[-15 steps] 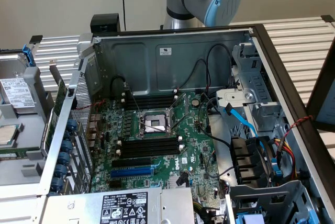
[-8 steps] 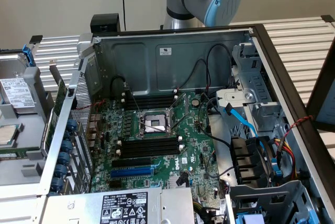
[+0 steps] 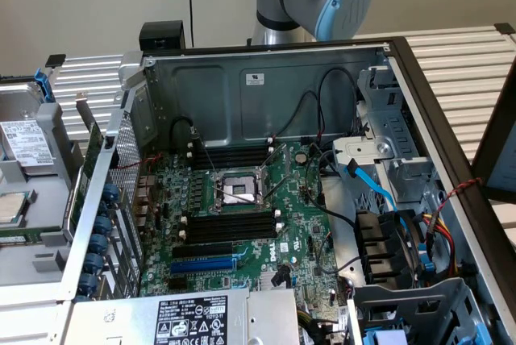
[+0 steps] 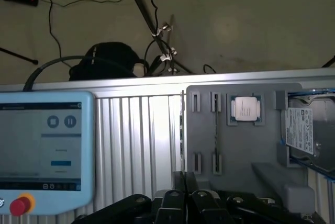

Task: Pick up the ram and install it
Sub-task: 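Pick up the ram and move it above insertion slot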

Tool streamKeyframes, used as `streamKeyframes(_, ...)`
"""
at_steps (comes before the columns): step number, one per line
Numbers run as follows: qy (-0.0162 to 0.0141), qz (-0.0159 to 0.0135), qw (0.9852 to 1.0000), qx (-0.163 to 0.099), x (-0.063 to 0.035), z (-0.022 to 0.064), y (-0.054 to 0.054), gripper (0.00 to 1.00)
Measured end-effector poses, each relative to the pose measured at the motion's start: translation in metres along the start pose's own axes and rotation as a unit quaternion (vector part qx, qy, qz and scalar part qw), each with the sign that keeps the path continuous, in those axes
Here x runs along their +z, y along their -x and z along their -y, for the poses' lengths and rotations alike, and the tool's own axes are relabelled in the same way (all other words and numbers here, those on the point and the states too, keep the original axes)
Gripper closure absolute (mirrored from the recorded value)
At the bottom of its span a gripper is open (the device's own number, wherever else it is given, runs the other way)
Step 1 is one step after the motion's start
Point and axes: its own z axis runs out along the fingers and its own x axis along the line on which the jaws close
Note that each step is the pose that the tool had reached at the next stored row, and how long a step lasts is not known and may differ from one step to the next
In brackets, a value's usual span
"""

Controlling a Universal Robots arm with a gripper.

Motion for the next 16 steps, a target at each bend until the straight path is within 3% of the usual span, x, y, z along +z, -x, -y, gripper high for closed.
streamKeyframes(6,0.0002,-0.0001,1.0000,0.000,-0.0005,0.0122,0.001,0.88)
streamKeyframes(16,0.0003,0.0000,1.0000,0.000,-0.0017,0.0430,0.002,0.88)
